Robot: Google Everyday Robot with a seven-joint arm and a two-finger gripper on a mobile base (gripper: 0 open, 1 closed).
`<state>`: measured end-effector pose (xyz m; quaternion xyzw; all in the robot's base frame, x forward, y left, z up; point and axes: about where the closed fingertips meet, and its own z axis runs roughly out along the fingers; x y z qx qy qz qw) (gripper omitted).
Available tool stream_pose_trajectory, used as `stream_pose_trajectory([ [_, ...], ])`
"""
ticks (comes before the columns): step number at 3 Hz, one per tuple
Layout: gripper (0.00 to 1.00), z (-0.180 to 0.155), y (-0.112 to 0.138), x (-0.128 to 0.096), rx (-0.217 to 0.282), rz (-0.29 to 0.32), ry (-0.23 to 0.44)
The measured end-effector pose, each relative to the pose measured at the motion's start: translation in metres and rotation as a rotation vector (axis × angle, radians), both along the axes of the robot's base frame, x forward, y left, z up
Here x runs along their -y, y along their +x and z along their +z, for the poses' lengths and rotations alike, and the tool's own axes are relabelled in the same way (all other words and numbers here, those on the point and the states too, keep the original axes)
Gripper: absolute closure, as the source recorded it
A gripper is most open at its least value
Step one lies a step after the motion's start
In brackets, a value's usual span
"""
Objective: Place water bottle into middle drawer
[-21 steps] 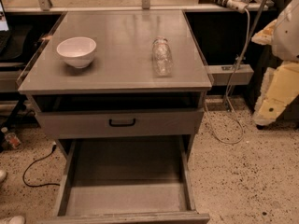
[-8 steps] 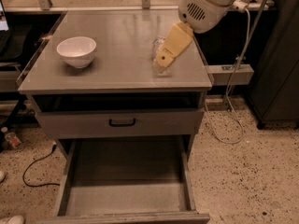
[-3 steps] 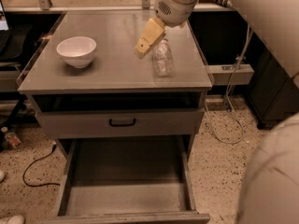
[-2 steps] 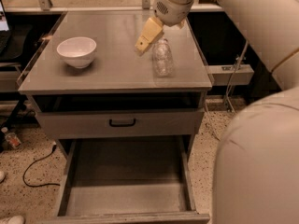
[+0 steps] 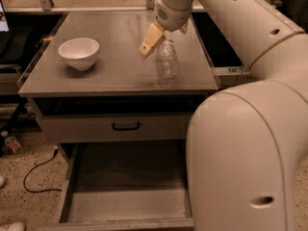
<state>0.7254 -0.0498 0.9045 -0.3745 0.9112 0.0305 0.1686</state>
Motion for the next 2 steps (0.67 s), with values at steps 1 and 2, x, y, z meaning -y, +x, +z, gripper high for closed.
stream_pose_trajectory([
  [1,0.0,-0.016,0.015,0.005,-0.02,-0.022,-0.008],
  [2,0.0,-0.03,0.026,0.01,-0.038,-0.037,-0.016],
])
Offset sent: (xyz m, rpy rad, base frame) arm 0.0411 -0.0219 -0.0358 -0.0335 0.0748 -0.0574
